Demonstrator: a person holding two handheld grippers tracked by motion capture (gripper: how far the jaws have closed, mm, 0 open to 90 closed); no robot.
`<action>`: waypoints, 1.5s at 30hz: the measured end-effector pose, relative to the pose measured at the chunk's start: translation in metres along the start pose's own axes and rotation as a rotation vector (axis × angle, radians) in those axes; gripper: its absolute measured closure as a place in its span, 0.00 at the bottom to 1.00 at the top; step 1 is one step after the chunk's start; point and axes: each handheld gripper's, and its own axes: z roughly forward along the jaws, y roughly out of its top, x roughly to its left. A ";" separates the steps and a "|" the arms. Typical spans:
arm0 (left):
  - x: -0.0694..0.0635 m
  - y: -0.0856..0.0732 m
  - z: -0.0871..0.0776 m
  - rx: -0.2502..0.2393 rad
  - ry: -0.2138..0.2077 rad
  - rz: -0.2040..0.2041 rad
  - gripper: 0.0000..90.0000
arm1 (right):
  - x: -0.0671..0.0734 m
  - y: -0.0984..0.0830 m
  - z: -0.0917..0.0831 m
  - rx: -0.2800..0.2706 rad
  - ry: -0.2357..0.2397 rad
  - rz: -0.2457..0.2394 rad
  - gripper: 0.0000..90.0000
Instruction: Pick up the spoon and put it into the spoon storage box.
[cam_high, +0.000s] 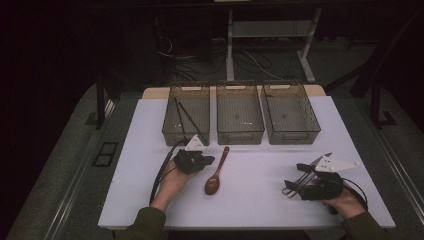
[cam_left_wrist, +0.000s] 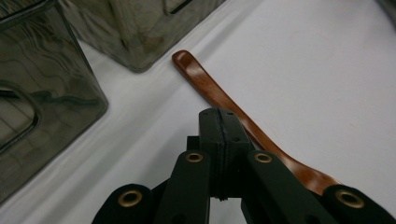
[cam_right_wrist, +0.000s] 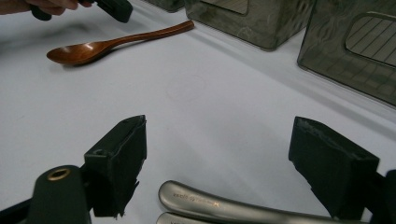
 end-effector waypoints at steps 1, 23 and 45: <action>0.001 0.001 0.003 0.002 0.000 0.000 0.99 | 0.000 0.000 0.000 0.000 0.000 -0.001 0.22; -0.017 0.017 0.038 0.037 -0.088 0.055 0.99 | -0.001 0.001 -0.001 -0.013 0.002 0.014 0.22; -0.046 0.029 0.046 0.090 -0.267 0.160 0.99 | -0.001 0.001 -0.002 -0.016 0.003 0.010 0.22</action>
